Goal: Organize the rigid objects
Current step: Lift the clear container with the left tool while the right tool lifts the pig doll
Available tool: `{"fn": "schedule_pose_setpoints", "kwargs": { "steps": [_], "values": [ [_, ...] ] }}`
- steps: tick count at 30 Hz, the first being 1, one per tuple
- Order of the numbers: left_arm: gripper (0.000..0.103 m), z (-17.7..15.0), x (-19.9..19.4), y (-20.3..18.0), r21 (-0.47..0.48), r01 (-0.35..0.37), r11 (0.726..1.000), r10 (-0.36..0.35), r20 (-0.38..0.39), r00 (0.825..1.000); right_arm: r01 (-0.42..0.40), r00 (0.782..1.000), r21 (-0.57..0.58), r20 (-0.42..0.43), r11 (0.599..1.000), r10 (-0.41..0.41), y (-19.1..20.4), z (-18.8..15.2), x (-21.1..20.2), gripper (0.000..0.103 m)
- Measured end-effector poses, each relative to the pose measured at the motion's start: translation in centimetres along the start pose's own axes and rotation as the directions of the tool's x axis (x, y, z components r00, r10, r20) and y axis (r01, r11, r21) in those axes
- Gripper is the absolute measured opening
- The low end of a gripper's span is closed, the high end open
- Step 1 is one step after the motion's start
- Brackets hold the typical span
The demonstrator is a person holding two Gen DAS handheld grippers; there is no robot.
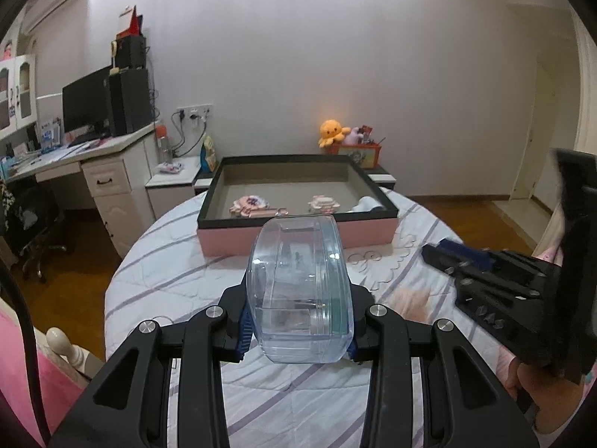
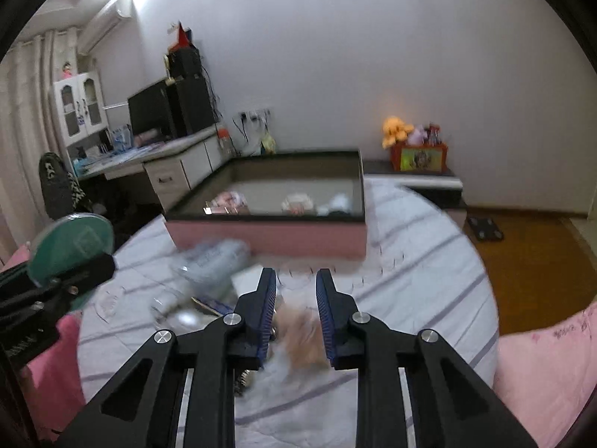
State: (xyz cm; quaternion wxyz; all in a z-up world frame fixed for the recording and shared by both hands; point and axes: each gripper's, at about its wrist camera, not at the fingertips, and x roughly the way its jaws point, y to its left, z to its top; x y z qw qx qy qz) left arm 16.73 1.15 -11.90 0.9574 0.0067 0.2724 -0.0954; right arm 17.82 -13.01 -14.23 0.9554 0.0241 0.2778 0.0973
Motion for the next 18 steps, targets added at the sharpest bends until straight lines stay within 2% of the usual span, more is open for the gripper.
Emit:
{"fn": "schedule_pose_setpoints", "kwargs": {
  "steps": [1, 3, 5, 6, 7, 10, 14, 18],
  "values": [
    [0.037, -0.1, -0.1, 0.0, 0.001, -0.001, 1.0, 0.001, 0.0, 1.0, -0.001, 0.999, -0.009, -0.037, 1.0, 0.001, 0.2, 0.2, 0.4, 0.023],
    [0.037, -0.3, -0.2, 0.2, 0.0, 0.0, 1.0, 0.0, -0.005, 1.0, -0.046, 0.998, 0.012, -0.038, 0.999, 0.046, -0.3, 0.0, 0.8, 0.023],
    [0.037, -0.7, -0.2, 0.4, -0.008, -0.004, 1.0, 0.004, -0.016, 1.0, -0.009, 0.998, 0.011, -0.067, 1.0, 0.009, -0.7, -1.1, 1.5, 0.039],
    [0.037, -0.9, -0.1, 0.5, -0.007, -0.005, 1.0, 0.005, -0.02, 1.0, -0.015, 0.997, 0.018, -0.07, 1.0, 0.016, -0.9, -1.6, 1.5, 0.055],
    [0.037, -1.1, 0.0, 0.7, -0.007, -0.01, 1.0, 0.01, -0.023, 1.0, -0.032, 0.997, 0.031, -0.075, 0.999, 0.034, -1.2, -2.0, 1.4, 0.067],
    [0.037, -1.5, 0.1, 1.0, -0.014, -0.012, 1.0, 0.011, -0.036, 0.999, -0.06, 0.994, 0.065, -0.089, 0.996, 0.066, -1.5, -3.5, 1.4, 0.081],
    [0.037, -1.8, 0.2, 1.3, -0.023, -0.014, 1.0, 0.013, -0.041, 0.999, -0.105, 0.986, 0.137, -0.117, 0.985, 0.122, -1.6, -4.5, 2.0, 0.082],
    [0.037, -2.0, 0.2, 1.4, -0.027, -0.011, 1.0, 0.01, -0.043, 0.999, -0.091, 0.983, 0.156, -0.141, 0.984, 0.114, -0.7, -4.7, 2.9, 0.081]
  ]
}}
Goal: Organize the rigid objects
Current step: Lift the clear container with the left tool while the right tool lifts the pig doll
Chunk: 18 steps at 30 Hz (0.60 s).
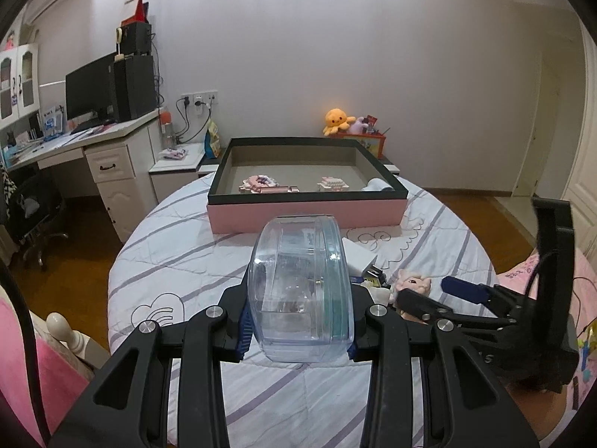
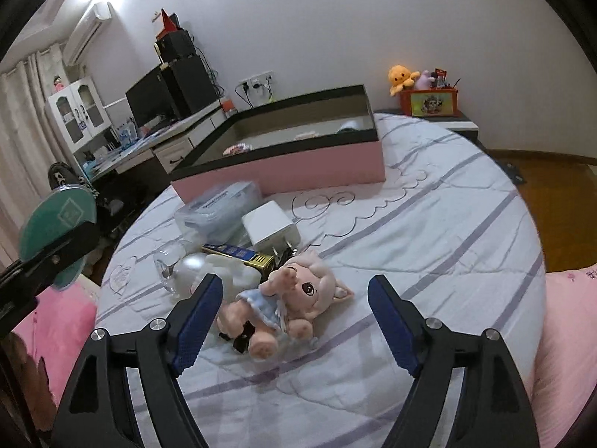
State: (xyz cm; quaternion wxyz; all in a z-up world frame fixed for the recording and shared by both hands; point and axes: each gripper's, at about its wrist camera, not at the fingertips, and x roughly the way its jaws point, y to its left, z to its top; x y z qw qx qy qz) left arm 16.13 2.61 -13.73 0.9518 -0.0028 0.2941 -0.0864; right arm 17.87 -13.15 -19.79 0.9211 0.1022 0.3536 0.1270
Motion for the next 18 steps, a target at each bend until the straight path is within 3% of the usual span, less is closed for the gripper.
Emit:
{"fn": "schedule_pose_setpoints", "kwargs": {
  "steps": [4, 7, 10, 13, 15, 18],
  "values": [
    [0.037, -0.3, 0.0, 0.1, -0.008, 0.001, 1.0, -0.001, -0.003, 1.0, 0.006, 0.999, -0.007, -0.032, 1.0, -0.006, 0.8, -0.2, 1.2, 0.081],
    [0.037, -0.4, 0.4, -0.1, 0.003, -0.003, 1.0, 0.003, -0.013, 1.0, 0.044, 0.999, 0.005, -0.007, 0.999, -0.044, 0.1, -0.8, 0.8, 0.078],
    [0.037, -0.2, 0.8, -0.3, -0.003, 0.008, 1.0, -0.008, -0.016, 1.0, 0.032, 0.999, 0.027, 0.022, 0.999, -0.032, -1.0, -0.5, -0.3, 0.073],
    [0.037, -0.2, 1.2, -0.6, -0.004, 0.021, 1.0, -0.021, -0.023, 1.0, 0.038, 0.999, 0.018, 0.008, 0.999, -0.038, -1.0, 0.1, 0.1, 0.073],
    [0.037, -0.2, 1.5, -0.7, -0.002, 0.025, 1.0, -0.025, -0.03, 0.999, 0.047, 0.999, 0.017, -0.018, 0.999, -0.046, -0.7, 0.0, 1.2, 0.079],
    [0.037, -0.4, 1.7, -0.9, 0.01, 0.027, 1.0, -0.027, -0.039, 0.999, 0.013, 0.998, 0.035, -0.059, 0.999, -0.011, -0.9, -0.3, 2.9, 0.08]
  ]
}}
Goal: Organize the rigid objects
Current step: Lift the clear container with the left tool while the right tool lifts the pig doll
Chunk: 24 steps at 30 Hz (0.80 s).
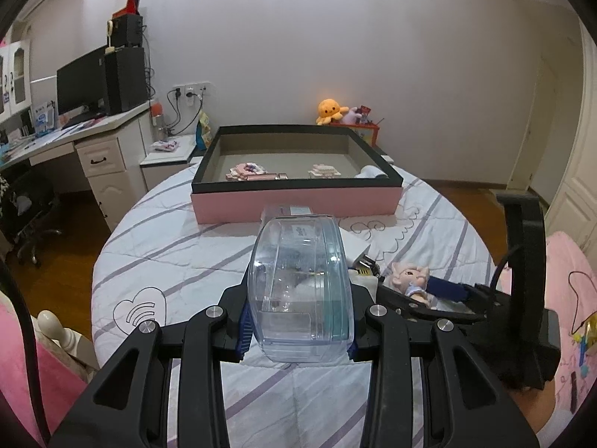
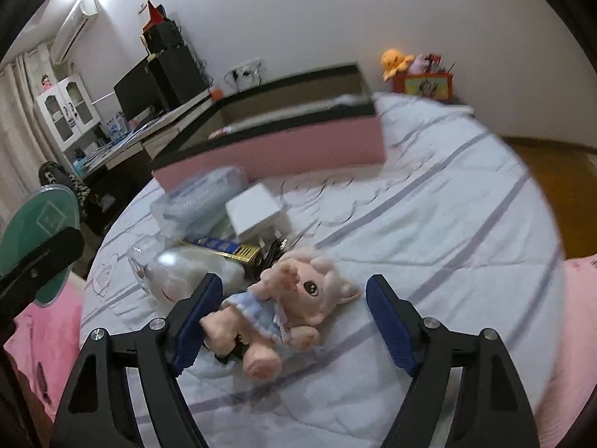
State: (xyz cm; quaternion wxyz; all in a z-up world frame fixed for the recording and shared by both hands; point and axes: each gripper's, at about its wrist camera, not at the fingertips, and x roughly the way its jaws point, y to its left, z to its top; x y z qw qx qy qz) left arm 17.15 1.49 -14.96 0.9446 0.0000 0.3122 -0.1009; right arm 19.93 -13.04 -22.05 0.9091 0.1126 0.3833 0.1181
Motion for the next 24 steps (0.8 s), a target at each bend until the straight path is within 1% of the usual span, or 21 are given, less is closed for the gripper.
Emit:
{"fn": "schedule_pose_setpoints", "kwargs": {
  "steps": [4, 7, 10, 12, 14, 16, 17, 18, 19, 20, 21, 24],
  "values": [
    [0.037, 0.1, 0.4, 0.1, -0.006, 0.006, 1.0, -0.006, -0.006, 1.0, -0.017, 1.0, -0.015, -0.012, 1.0, 0.017, -0.1, 0.0, 0.0, 0.079],
    [0.037, 0.3, 0.7, -0.2, -0.005, 0.021, 1.0, -0.021, -0.005, 1.0, -0.027, 1.0, -0.026, 0.0, 0.999, 0.027, -0.1, -0.2, -0.4, 0.078],
    [0.037, 0.6, 0.9, -0.3, -0.009, 0.032, 0.999, -0.032, 0.0, 0.999, -0.019, 0.999, -0.023, 0.035, 1.0, 0.02, -0.3, -0.4, -1.4, 0.078],
    [0.037, 1.0, 0.8, -0.4, -0.007, 0.021, 1.0, -0.021, 0.012, 1.0, -0.008, 0.998, -0.023, 0.063, 1.0, 0.01, -0.4, -0.3, -2.2, 0.076],
    [0.037, 1.4, 0.7, -0.6, -0.002, 0.011, 1.0, -0.011, 0.029, 1.0, 0.007, 0.996, -0.036, 0.088, 0.999, -0.004, -0.2, 0.2, -3.1, 0.068],
    [0.037, 1.6, 1.0, -0.7, 0.002, 0.008, 1.0, -0.008, 0.032, 0.999, 0.039, 0.993, -0.06, 0.112, 0.997, -0.032, 0.1, 0.8, -3.6, 0.068],
    [0.037, 1.5, 1.4, -0.7, 0.002, 0.007, 1.0, -0.007, 0.019, 1.0, 0.056, 0.993, -0.075, 0.108, 0.996, -0.048, 0.3, 1.0, -3.5, 0.068],
    [0.037, 1.3, 1.7, -0.6, -0.003, 0.005, 1.0, -0.005, 0.01, 1.0, 0.062, 0.995, -0.079, 0.085, 0.995, -0.055, 0.1, 1.1, -3.0, 0.068],
    [0.037, 1.2, 1.9, -0.5, -0.007, 0.007, 1.0, -0.007, 0.005, 1.0, 0.06, 0.995, -0.075, 0.084, 0.995, -0.054, -0.1, 1.2, -2.7, 0.066],
    [0.037, 0.9, 2.1, -0.4, -0.013, 0.011, 1.0, -0.011, -0.003, 1.0, 0.091, 0.993, -0.077, 0.081, 0.993, -0.085, -0.4, 0.9, -2.4, 0.064],
    [0.037, 0.7, 2.3, -0.4, -0.016, 0.011, 1.0, -0.011, -0.009, 1.0, 0.101, 0.993, -0.073, 0.073, 0.992, -0.095, -0.7, 0.6, -2.2, 0.063],
    [0.037, 0.4, 2.7, -0.3, -0.012, 0.013, 1.0, -0.013, -0.02, 1.0, 0.101, 0.994, -0.029, 0.033, 0.994, -0.1, -2.3, -0.7, -1.5, 0.062]
  ]
}}
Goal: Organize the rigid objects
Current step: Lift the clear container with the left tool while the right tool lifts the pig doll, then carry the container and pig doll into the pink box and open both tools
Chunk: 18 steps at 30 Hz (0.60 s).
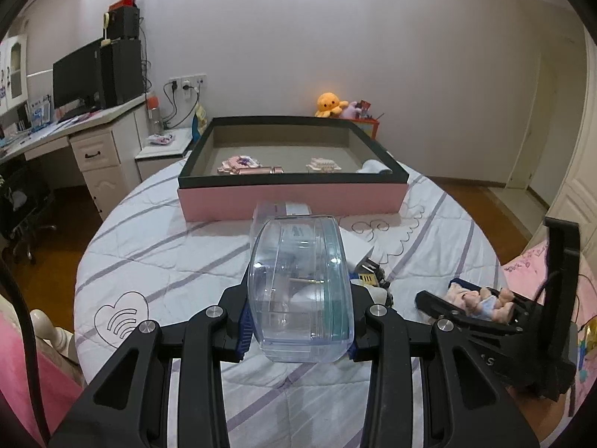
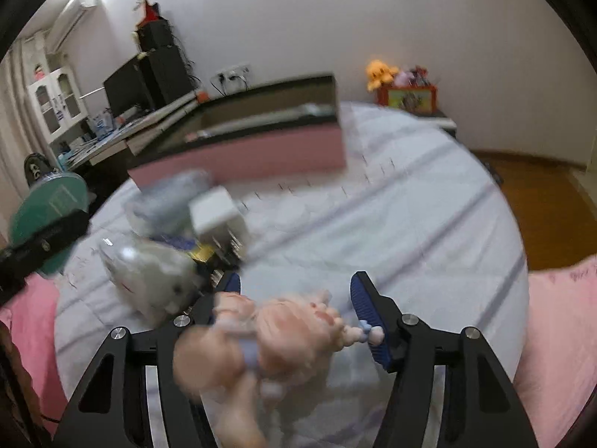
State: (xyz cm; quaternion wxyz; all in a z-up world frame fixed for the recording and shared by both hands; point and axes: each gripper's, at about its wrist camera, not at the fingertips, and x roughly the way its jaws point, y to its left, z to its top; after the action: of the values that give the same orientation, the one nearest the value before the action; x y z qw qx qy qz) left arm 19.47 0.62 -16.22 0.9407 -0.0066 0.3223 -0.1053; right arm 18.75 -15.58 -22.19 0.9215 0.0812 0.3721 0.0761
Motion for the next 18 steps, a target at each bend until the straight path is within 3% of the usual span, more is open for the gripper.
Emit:
{"fn": "schedule_pose_setpoints", "kwargs": {
  "steps": [10, 18],
  "values": [
    [0.037, 1.1, -0.5, -0.5, -0.006, 0.008, 1.0, -0.008, 0.041, 0.999, -0.08, 0.995, -0.004, 0.053, 0.997, 0.08, -0.1, 0.9, -1.0, 0.057],
    [0.037, 4.5, -0.6, -0.7, 0.009, -0.052, 0.999, 0.05, 0.124, 0.991, -0.123, 0.965, -0.096, 0.222, 0.988, 0.142, 3.6, 6.5, -4.7, 0.057]
  ]
}}
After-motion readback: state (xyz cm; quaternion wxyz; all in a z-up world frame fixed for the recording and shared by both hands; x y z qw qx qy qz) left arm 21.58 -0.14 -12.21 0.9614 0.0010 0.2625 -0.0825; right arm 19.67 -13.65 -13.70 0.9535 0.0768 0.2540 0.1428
